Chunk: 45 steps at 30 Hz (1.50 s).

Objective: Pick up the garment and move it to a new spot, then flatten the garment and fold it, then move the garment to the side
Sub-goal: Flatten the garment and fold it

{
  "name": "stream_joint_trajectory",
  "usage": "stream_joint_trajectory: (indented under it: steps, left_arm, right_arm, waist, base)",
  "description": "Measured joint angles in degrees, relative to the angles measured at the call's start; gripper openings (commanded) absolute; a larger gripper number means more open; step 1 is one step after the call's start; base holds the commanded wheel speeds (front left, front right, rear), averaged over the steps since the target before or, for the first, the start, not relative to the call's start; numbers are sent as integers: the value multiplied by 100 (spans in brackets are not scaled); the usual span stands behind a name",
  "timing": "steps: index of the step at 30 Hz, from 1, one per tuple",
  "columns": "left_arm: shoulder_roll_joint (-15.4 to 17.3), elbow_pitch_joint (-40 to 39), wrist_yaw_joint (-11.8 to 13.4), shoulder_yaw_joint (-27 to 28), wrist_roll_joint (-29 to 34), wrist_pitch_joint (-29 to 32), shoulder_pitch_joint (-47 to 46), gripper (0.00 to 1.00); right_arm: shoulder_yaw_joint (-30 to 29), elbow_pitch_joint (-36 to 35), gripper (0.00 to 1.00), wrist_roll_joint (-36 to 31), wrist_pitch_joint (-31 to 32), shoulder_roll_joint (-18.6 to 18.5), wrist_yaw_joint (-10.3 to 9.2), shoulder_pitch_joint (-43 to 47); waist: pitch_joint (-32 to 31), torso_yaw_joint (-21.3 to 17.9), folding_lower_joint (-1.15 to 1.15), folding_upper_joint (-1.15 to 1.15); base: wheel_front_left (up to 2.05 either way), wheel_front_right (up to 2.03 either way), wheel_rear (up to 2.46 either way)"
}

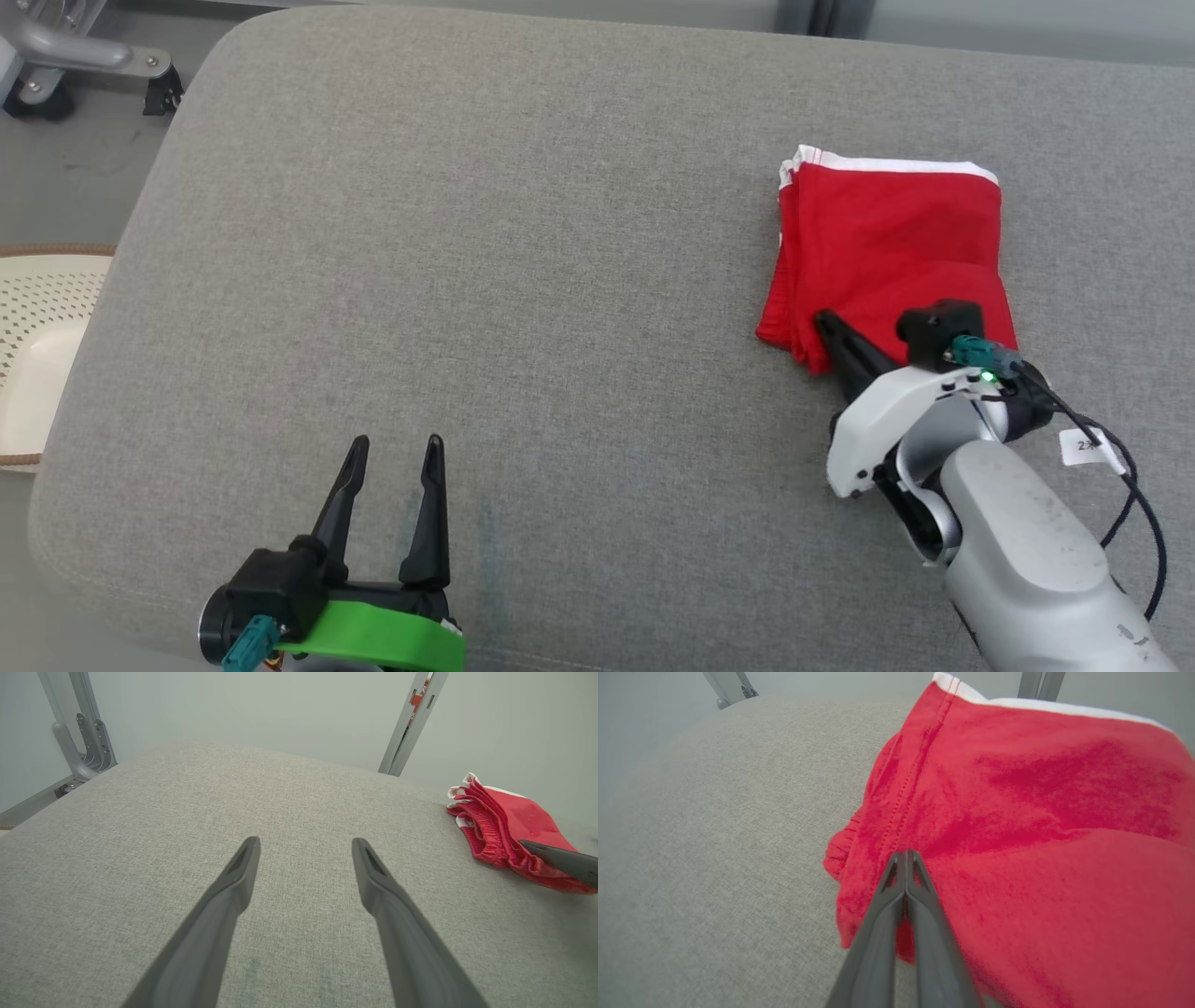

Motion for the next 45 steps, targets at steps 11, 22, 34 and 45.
stream_joint_trajectory:
  steps: [11, 22, 34, 45]
  left_arm:
    - [-1, 52, 52, 203, 77, 0, 73, 100]
    - [-1, 230, -153, 682, 356, 0, 593, 100]
    - [-1, 182, -300, 1017, 485, 0, 1042, 100]
    - [-1, 158, -361, 873, 453, 0, 1120, 100]
  right_arm:
    - [728, -65, 0, 215, -368, 356, 0, 228]
    - [-474, -921, 100, 199, -1228, 65, 0, 1349]
    - [-1714, -1646, 100, -168, -1322, -132, 0, 2792]
    - [-1860, -1525, 100, -125, -1322, -89, 0, 3170]
  waist:
    - [-295, -117, 0, 0]
    - [-1019, -371, 0, 0]
    - [-1565, -697, 0, 0]
    - [-1624, -800, 0, 0]
  base:
    - [0, 0, 0]
    - [0, 0, 0]
    - [0, 0, 0]
    - [0, 0, 0]
